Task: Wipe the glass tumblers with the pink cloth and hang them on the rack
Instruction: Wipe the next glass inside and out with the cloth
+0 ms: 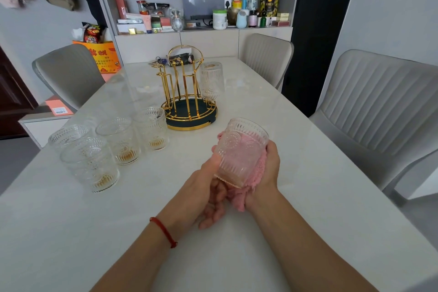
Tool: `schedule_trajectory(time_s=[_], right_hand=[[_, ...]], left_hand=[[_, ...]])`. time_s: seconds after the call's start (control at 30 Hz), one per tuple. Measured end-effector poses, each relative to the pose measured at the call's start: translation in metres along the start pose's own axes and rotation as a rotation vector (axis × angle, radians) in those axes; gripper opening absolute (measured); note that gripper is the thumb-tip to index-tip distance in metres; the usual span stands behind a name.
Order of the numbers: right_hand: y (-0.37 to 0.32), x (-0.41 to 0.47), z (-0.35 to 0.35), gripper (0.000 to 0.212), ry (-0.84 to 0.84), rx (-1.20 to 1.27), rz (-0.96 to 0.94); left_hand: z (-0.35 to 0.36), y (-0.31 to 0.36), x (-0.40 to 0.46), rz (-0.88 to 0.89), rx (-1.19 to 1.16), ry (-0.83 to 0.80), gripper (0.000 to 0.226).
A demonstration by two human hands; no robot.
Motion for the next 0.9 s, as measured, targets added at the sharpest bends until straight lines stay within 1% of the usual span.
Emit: schedule_trajectory(time_s=[0.07, 0.1, 0.17, 0.2, 0.23, 0.27, 0.33, 0.37, 0.43, 0.47, 0.53, 0.6, 0.67, 0.73, 0.77, 0.8, 0.87, 0.9], right_hand=[[-0.007, -0.006, 0.0, 0.032, 0.041, -0.021, -0.058], [-0.01, -0.008, 0.0, 0.028, 0.039, -0.019, -0.079], [-0.013, -0.012, 0.001, 0.033, 0.022, -0.043, -0.095], [-0.013, -0.012, 0.003, 0.031, 0.025, -0.063, -0.099], [-0.012, -0.013, 0.005, 0.026, 0.019, -0.077, -0.093], [-0.012, -0.012, 0.006, 0.026, 0.003, -0.081, -0.081], [-0.009, -0.012, 0.008, 0.04, -0.012, -0.087, -0.08], [-0.008, -0.014, 0.01, 0.041, -0.031, -0.096, -0.065], [-0.008, -0.021, 0.014, 0.031, -0.059, -0.139, -0.012], [-0.01, -0.023, 0.016, 0.034, -0.068, -0.166, -0.002], [-0.017, -0.023, 0.021, 0.049, -0.109, -0.271, -0.029], [-0.025, -0.024, 0.027, 0.054, -0.127, -0.405, -0.145], [-0.031, -0.028, 0.036, 0.061, -0.155, -0.579, -0.25], [-0.031, -0.033, 0.043, 0.055, -0.273, -0.747, -0.33], [-0.029, -0.036, 0.046, 0.05, -0.342, -0.837, -0.345], [-0.026, -0.039, 0.049, 0.049, -0.383, -0.898, -0.336], [-0.022, -0.045, 0.053, 0.064, -0.399, -1.031, -0.364], [-0.021, -0.048, 0.055, 0.07, -0.397, -1.147, -0.397]], left_hand=[[0.004, -0.001, 0.002, 0.009, -0.006, 0.047, 0.084], [0.006, -0.001, 0.002, 0.061, -0.013, 0.067, 0.08], [0.01, -0.004, 0.002, 0.22, 0.016, 0.098, 0.074], [0.009, -0.004, 0.002, 0.275, 0.025, 0.092, 0.07], [0.005, -0.005, 0.002, 0.284, 0.016, 0.056, 0.071], [0.0, -0.005, 0.001, 0.249, 0.001, 0.003, 0.08], [-0.01, -0.007, 0.001, 0.154, -0.021, -0.146, 0.096], [-0.014, -0.009, 0.0, 0.127, -0.043, -0.209, 0.098], [-0.021, -0.009, -0.002, 0.111, -0.144, -0.262, 0.088], [-0.024, -0.009, -0.003, 0.117, -0.209, -0.251, 0.082], [-0.03, -0.009, -0.003, 0.146, -0.323, -0.164, 0.075], [-0.039, -0.013, -0.002, 0.183, -0.373, -0.042, 0.059], [-0.046, -0.016, -0.003, 0.207, -0.374, 0.025, 0.048], [-0.046, -0.017, -0.003, 0.214, -0.379, 0.043, 0.055], [-0.045, -0.017, -0.003, 0.214, -0.396, 0.044, 0.058], [-0.045, -0.016, -0.003, 0.216, -0.42, 0.048, 0.059], [-0.047, -0.015, -0.003, 0.223, -0.469, 0.058, 0.065], [-0.048, -0.016, -0.003, 0.23, -0.491, 0.055, 0.069]])
Point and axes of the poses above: each hand's wrist, its own x-axis towards the middle knuckle, its own z-axis out of the palm, y = z × x, the point moved 2 cm from there along x, towards the middle knuckle, and after that the axes turned 14 degrees about x, right-handed, at the moved point
